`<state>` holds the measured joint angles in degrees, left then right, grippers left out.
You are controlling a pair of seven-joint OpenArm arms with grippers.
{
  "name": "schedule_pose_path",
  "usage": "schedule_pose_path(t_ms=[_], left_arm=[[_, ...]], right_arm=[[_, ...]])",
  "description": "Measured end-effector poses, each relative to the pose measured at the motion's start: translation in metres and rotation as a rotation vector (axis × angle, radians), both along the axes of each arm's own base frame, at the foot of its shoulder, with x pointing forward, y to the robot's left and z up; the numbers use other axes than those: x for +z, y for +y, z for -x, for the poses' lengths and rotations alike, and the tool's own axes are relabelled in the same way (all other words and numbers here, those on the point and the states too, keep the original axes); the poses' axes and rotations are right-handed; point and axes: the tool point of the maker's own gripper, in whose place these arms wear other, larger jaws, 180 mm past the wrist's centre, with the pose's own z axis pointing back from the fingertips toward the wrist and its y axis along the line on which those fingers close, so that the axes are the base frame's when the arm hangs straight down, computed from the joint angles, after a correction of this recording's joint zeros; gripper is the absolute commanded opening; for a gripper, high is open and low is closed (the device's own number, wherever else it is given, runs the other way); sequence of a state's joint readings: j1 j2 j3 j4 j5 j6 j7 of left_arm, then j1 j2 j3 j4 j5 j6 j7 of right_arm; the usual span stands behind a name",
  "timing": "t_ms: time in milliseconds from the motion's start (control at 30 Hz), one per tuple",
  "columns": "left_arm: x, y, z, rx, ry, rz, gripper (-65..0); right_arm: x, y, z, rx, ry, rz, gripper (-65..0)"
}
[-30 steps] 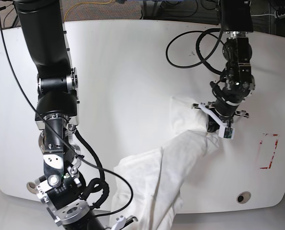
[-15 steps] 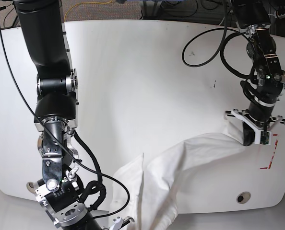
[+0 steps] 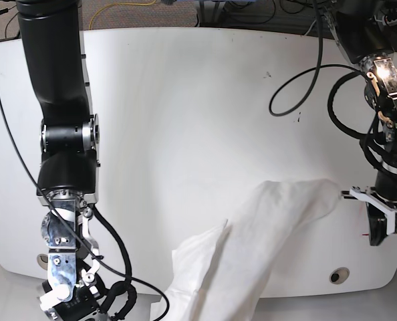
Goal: Layout the t-shirt on the table in an organized manner, then fold the t-shirt properly
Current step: 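Pull the left gripper away from the right gripper, stretching the shirt, then release the shirt from the left gripper and move it back over the shirt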
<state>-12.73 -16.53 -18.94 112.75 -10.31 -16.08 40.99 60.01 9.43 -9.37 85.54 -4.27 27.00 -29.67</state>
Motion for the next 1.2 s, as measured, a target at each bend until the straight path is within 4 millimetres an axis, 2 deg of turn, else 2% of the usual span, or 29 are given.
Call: schedule_pose_path(t_ms=[200, 300, 667, 767, 833, 867, 967, 1033, 1100, 1200], left_arm=[[0.053, 0.015, -0.008, 0.025, -0.117, -0.054, -65.0], [0.056, 0.013, -0.009, 0.01, -0.122, -0.075, -65.0], [0.008, -0.011, -0.008, -0.058, -0.017, -0.029, -65.0], [-0.011, -0.019, -0.005, -0.07, 0.022, 0.0, -57.8], [-0.024, -0.027, -0.003, -0.08, 0.048, 0.028, -50.1], [-0.031, -0.033, -0.002, -0.089, 0.062, 0.037, -43.9], [-0.058, -0.061, 0.0, -0.163, 0.124, 0.063, -27.8], [-0.078, -0.081, 0.001, -0.208, 0.168, 0.096, -20.8], [-0.099, -0.098, 0.003, -0.245, 0.221, 0.127, -17.2], [-0.13, -0.119, 0.004, -0.283, 0.3, 0.179, -18.6]], right_arm=[[0.005, -0.019, -0.011, -0.053, 0.015, 0.0, -64.2], [0.005, -0.02, -0.009, -0.042, 0.008, 0.005, -64.2], [-0.024, -0.019, 0.003, -0.045, 0.029, 0.025, -64.2], [-0.024, -0.015, 0.008, -0.036, 0.019, 0.031, -64.2], [-0.022, -0.014, 0.011, -0.032, 0.007, 0.032, -64.2], [-0.021, -0.012, 0.012, -0.028, 0.004, 0.031, -64.2], [-0.021, -0.008, 0.015, -0.019, -0.002, 0.029, -64.2], [-0.024, -0.008, 0.017, -0.029, 0.011, 0.034, -64.2], [-0.027, -0.008, 0.019, -0.038, 0.025, 0.043, -64.2], [-0.029, 0.001, 0.021, -0.031, 0.024, 0.055, -64.2]])
